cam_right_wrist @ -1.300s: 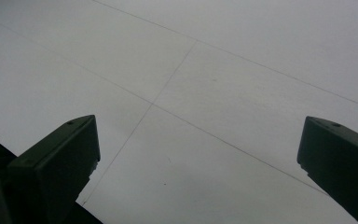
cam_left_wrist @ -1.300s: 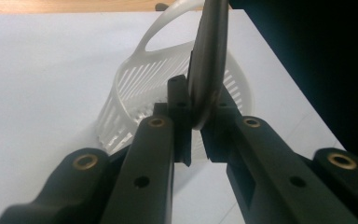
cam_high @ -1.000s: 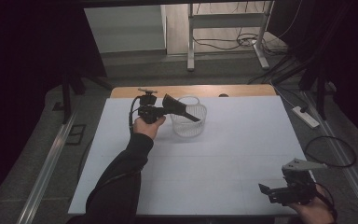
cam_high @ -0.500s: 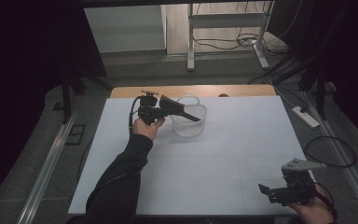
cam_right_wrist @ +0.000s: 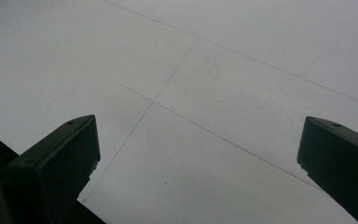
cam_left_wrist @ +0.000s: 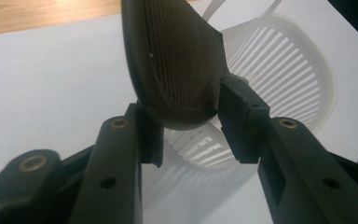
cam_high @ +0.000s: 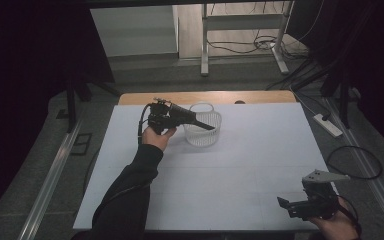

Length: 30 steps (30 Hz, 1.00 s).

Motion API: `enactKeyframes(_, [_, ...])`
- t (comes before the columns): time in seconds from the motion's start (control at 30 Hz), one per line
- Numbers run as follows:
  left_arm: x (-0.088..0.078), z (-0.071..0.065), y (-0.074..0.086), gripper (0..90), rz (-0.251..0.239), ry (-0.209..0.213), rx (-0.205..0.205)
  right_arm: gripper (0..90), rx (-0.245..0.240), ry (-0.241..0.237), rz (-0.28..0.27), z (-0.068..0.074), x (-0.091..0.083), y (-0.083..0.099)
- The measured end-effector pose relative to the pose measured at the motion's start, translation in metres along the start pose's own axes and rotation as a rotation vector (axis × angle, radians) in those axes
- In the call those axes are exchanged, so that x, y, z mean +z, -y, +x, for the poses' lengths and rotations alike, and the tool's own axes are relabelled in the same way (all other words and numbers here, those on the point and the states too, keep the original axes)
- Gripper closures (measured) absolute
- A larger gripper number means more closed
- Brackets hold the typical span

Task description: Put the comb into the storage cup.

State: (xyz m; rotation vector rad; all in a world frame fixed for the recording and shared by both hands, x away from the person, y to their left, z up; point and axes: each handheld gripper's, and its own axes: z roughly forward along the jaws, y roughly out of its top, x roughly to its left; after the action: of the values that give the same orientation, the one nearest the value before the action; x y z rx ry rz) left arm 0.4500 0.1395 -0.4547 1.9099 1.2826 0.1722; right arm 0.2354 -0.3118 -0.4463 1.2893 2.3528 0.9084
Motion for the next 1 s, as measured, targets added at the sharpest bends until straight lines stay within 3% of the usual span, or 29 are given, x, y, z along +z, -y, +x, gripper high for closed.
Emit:
enactKeyframes(0.43, [-0.0001, 0.0003, 0.0004, 47.6, 0.003, 0.002, 0.006, 0.0, -0.002, -0.001, 0.000, 0.0000, 0.0000, 0.0000])
enactKeyframes(1.0, [-0.0081, -0.0017, -0.0020, 20.0, -0.018, -0.024, 0.045, 0.0, -0.004, -0.001, 0.000, 0.0004, -0.0002, 0.0000])
